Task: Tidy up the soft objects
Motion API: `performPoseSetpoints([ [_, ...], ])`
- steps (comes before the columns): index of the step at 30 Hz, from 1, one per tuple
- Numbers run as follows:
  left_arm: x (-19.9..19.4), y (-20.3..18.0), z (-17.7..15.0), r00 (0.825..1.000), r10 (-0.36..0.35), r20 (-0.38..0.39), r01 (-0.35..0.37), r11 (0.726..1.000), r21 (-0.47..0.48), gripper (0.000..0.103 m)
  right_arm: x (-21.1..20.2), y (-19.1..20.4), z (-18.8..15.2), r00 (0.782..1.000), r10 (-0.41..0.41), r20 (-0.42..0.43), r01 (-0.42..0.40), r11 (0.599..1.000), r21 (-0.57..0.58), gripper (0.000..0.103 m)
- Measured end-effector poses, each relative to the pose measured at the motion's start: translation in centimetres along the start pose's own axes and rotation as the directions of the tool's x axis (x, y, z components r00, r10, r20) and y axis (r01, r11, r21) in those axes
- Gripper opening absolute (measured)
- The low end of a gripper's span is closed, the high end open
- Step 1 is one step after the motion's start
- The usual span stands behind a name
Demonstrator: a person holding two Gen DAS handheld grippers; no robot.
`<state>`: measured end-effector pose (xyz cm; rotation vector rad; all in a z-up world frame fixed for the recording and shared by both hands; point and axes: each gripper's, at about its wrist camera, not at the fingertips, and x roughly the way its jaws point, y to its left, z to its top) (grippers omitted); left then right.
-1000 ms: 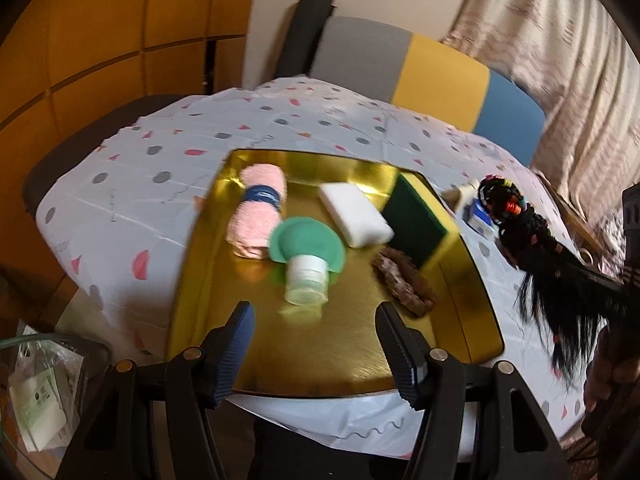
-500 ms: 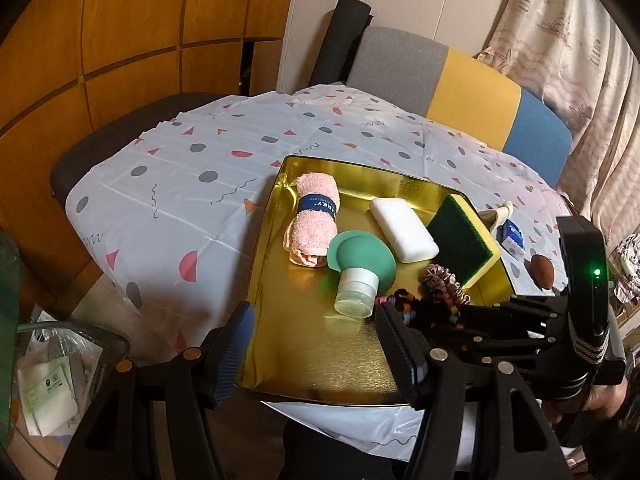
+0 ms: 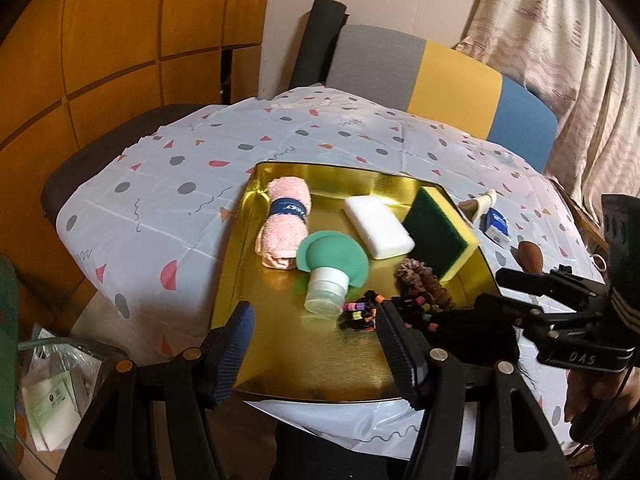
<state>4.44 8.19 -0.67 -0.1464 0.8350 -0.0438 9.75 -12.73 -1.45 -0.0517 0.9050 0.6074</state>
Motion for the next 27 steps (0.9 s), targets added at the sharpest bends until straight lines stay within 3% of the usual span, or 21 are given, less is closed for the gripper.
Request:
performPoseSetpoints([
  [9, -0.7, -3.2, 0.6, 1.000, -0.023, 0.019, 0.021, 0.996, 0.085, 0.064, -4.7, -4.8, -2.0, 0.989, -0.128, 0.076, 0.120, 0.988, 0.102, 0.070],
  [16, -0.9, -6.5, 1.0, 0.997, -0.068, 0.024, 0.064, 0.985, 0.161, 0.064, -7.7, -11.0, -4.3, 0.964, -0.259, 0.057, 0.245, 0.951, 0.187, 0.073],
  [23, -0.9, -9.7, 2.1, 0.992, -0.123, 0.024, 0.116, 0.974, 0.194, 0.063, -10.6, -19.6, -8.2, 0.896, -0.443, 0.001, 0.423, 0.855, 0.300, 0.073],
  [27, -0.9, -11.9, 3.2, 0.987, -0.161, 0.022, 0.153, 0.965, 0.213, 0.063, -12.3, -23.8, -11.3, 0.871, -0.492, -0.007, 0.441, 0.774, 0.454, 0.073],
])
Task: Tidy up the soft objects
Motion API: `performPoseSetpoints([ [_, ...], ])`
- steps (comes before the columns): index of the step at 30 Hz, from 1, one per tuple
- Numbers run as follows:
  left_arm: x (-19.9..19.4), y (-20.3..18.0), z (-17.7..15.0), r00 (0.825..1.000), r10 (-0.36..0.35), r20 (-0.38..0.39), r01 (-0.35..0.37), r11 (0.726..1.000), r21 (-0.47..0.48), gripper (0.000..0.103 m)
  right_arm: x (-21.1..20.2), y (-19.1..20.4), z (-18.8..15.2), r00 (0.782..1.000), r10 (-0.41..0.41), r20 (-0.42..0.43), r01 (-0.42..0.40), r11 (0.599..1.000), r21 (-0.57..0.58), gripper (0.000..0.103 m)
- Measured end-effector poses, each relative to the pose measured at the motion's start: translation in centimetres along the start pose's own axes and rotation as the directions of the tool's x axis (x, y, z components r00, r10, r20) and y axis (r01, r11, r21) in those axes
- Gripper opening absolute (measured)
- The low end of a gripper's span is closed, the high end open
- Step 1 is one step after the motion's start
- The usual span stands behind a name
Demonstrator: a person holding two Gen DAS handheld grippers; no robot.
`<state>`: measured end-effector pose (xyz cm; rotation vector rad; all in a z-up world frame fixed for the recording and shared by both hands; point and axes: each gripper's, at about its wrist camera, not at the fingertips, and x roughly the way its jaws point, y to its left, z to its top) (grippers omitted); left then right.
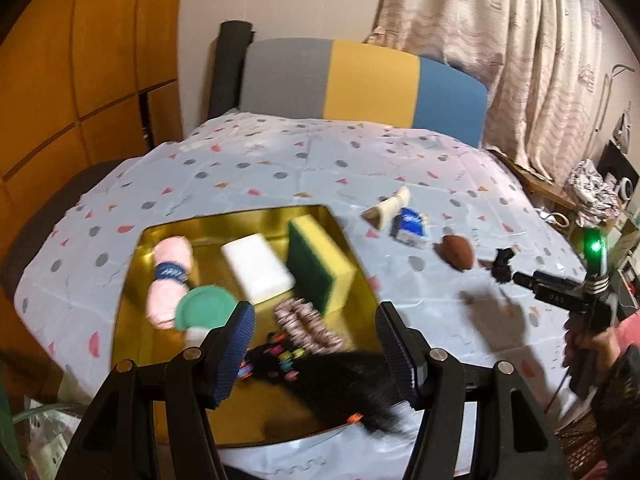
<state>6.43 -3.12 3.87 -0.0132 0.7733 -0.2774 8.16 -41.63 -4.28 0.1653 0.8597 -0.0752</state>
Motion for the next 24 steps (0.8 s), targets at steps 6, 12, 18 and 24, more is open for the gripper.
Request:
performPoseSetpoints([
  [6, 2.0, -4.2, 2.8, 0.999, -0.034, -0.010, 0.035, 0.996, 0.088, 0.063, 0.5, -2.2, 0.6, 1.000, -0.004, -0.013, 0.006, 0.994, 0.111, 0.073],
  [12, 6.9, -8.3, 6.2, 0.993, -0.063, -0.099, 0.077, 0.987, 0.144, 0.054, 0.3, -0.8, 0.8, 1.000, 0.024, -0.012, -0.023, 0.997, 0.073, 0.075],
  [18, 13.6, -10.3, 9.2, 0.983, -0.038, -0.178, 0.062, 0.989, 0.132, 0.046, -0.3, -0.9, 1.0, 0.999, 0.039, 0.005, -0.039, 0.995, 0.096, 0.077],
  [24, 20.5, -11.0, 11.4, 0.961, 0.017, -0.274, 0.017, 0.992, 0.123, 0.043, -0.4, -1.3, 1.4, 0.998, 0.065, 0.006, -0.066, 0.989, 0.129, 0.078],
])
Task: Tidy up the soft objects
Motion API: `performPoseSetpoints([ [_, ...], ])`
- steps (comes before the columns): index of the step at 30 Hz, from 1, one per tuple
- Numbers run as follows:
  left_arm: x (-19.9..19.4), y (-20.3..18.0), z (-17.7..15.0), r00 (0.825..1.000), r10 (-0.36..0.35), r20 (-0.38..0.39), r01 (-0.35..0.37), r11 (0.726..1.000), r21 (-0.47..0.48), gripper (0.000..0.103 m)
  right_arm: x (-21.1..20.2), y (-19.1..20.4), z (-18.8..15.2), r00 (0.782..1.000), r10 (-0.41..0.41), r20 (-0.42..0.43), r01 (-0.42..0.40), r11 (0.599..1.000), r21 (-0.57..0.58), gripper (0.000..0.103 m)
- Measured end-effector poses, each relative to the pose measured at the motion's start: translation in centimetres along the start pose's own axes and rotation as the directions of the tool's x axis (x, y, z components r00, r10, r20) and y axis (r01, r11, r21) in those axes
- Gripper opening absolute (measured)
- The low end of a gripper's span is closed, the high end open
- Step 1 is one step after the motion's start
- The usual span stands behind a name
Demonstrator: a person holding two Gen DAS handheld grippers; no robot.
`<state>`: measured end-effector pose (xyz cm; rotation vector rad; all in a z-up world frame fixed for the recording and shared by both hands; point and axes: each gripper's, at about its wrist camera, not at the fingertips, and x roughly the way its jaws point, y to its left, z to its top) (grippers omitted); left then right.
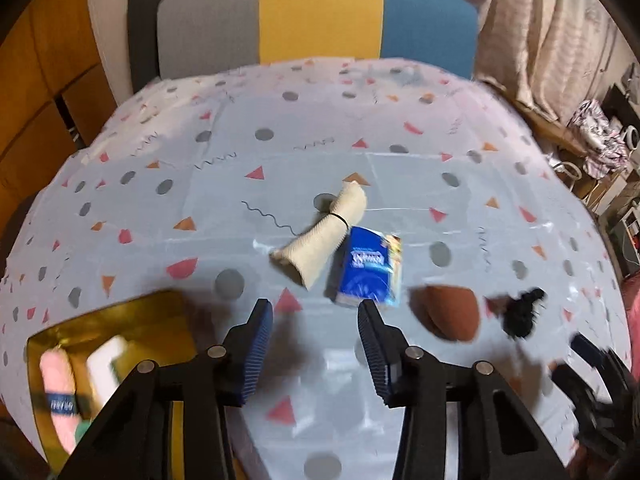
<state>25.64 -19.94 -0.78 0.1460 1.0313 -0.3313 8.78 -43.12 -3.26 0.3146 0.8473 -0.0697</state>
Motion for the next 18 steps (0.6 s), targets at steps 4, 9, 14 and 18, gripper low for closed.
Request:
performPoseSetpoints([
  [4, 3.3, 0.0, 2.1, 0.998, 0.054, -0.013, -0.054, 0.998, 0.036, 0.042, 0.1, -0.3, 0.1, 1.000, 0.014, -0.009, -0.014, 1.000, 0.025, 0.081],
  [9, 6.2, -1.0, 3.7, 0.998, 0.050, -0.023, -0.048, 0.994, 0.102, 0.042, 0.2, -0.7, 0.3, 0.999, 0.039, -0.015, -0.038, 0.998, 0.056, 0.081],
  [14, 9.5, -2.1, 4.6, 0.996, 0.075, -0.053, -0.064, 0.981, 0.181, 0.042, 0.1, -0.5, 0.3, 0.999, 0.050, -0.015, -0.049, 0.997, 0.057, 0.081],
  [18, 11.2, -1.4, 5.1, 0.996, 0.008, -0.093, 0.003, 0.992, 0.123, 0.031, 0.1, -0.3, 0.2, 0.999, 0.050, -0.013, -0.050, 0.998, 0.044, 0.081],
])
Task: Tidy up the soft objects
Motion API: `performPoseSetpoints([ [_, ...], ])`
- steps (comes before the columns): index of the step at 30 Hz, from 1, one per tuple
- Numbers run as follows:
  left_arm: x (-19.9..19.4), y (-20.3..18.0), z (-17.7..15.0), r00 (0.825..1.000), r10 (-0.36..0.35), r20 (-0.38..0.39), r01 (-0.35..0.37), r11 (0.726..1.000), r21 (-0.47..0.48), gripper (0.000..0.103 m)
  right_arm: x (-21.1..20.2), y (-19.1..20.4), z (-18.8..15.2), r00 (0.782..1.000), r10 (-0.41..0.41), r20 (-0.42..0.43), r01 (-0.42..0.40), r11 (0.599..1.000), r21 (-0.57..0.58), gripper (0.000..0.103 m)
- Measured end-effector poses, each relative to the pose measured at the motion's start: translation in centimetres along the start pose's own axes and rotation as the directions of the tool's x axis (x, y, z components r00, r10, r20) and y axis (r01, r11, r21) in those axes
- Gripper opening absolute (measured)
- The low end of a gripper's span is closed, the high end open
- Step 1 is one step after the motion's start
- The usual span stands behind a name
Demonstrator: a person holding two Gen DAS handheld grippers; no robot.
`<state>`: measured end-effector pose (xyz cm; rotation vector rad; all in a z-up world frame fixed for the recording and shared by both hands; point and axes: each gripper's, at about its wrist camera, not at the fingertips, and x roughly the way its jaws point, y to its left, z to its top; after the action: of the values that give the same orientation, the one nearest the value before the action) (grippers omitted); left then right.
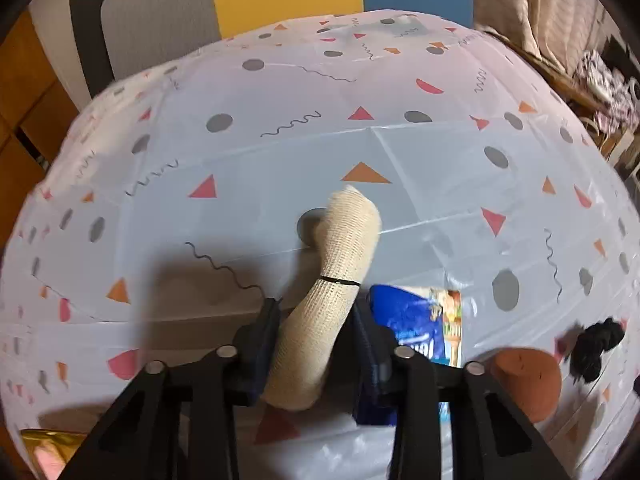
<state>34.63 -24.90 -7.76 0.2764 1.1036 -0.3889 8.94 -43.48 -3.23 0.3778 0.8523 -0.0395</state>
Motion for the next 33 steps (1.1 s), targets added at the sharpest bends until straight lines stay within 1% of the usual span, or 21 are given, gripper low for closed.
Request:
performPoseSetpoints([
  [1, 0.2, 0.1, 0.0, 1.000, -0.022, -0.004, 0.022, 1.000, -0.008, 0.027, 0.1, 0.0, 0.0, 1.000, 0.002, -0.002, -0.002, 1.000, -0.002, 0.081],
  [2, 0.3, 0.1, -0.1, 1.000, -0.023, -0.004, 0.023, 1.000, -0.011, 0.025, 0.2, 0.0, 0.0, 1.000, 0.000, -0.005, 0.000, 1.000, -0.003, 0.081],
  [4, 0.2, 0.3, -0.2, 0.999, -0.041, -0.007, 0.040, 0.999, -0.037, 0.017, 0.2, 0.0, 0.0, 1.000, -0.003, -0.003, 0.003, 1.000, -0.008, 0.081],
  [6, -0.4, 0.4, -0.7, 1.000, -0.007, -0.016, 0.006, 0.999, -0.049, 0.017, -0.1, -0.2, 0.1, 1.000, -0.014, 0.011, 0.014, 1.000, -0.003, 0.081],
  [7, -0.8, 0.5, -0.7, 1.000, -0.003, -0.013, 0.002, 0.998, -0.065, 0.017, -0.3, -0.5, 0.2, 1.000, -0.023, 0.019, 0.023, 1.000, 0.005, 0.081],
  [9, -1.9, 0.8, -1.1, 1.000, 0.003, 0.002, -0.003, 0.995, -0.099, 0.017, -0.6, -1.5, 0.4, 0.998, -0.048, 0.029, 0.047, 0.998, 0.043, 0.081],
  [11, -3.6, 1.0, -1.6, 0.999, 0.014, 0.030, -0.010, 0.993, -0.118, 0.017, -0.8, -2.6, 0.6, 0.998, -0.049, 0.030, 0.046, 0.994, 0.095, 0.081],
  [13, -5.1, 0.9, -1.9, 0.998, 0.011, 0.054, -0.004, 0.992, -0.127, 0.017, -0.8, -3.3, 0.7, 0.997, -0.069, 0.023, 0.065, 0.989, 0.129, 0.081],
  [15, -6.9, 0.7, -2.4, 0.997, 0.002, 0.078, 0.009, 0.991, -0.136, 0.017, -0.7, -3.7, 0.6, 0.997, -0.070, 0.016, 0.067, 0.987, 0.143, 0.081],
  [18, -9.9, -0.1, -3.6, 0.992, -0.010, 0.122, 0.024, 0.993, -0.116, 0.017, -0.4, -3.5, 0.6, 0.997, -0.075, 0.003, 0.074, 0.989, 0.129, 0.081],
  [20, -11.5, -0.6, -4.2, 0.990, -0.028, 0.138, 0.043, 0.993, -0.108, 0.017, -0.2, -3.2, 0.4, 0.997, -0.075, -0.009, 0.075, 0.991, 0.112, 0.081],
  [24, -15.3, -1.6, -5.7, 0.980, -0.053, 0.191, 0.070, 0.994, -0.084, 0.017, -0.2, -2.7, 0.2, 0.997, -0.083, -0.005, 0.084, 0.993, 0.082, 0.081],
  [27, -18.5, -1.8, -7.0, 0.968, -0.064, 0.241, 0.081, 0.995, -0.064, 0.017, -0.4, -2.3, 0.0, 0.997, -0.079, 0.004, 0.079, 0.995, 0.063, 0.080],
  [30, -22.0, -1.6, -8.7, 0.952, -0.070, 0.299, 0.088, 0.995, -0.046, 0.017, -0.4, -1.7, -0.1, 0.997, -0.073, 0.010, 0.072, 0.997, 0.037, 0.080],
  [33, -24.6, -1.1, -10.8, 0.937, -0.079, 0.341, 0.098, 0.995, -0.037, 0.017, -0.1, -1.1, -0.4, 0.997, -0.074, 0.004, 0.074, 0.997, 0.005, 0.080],
])
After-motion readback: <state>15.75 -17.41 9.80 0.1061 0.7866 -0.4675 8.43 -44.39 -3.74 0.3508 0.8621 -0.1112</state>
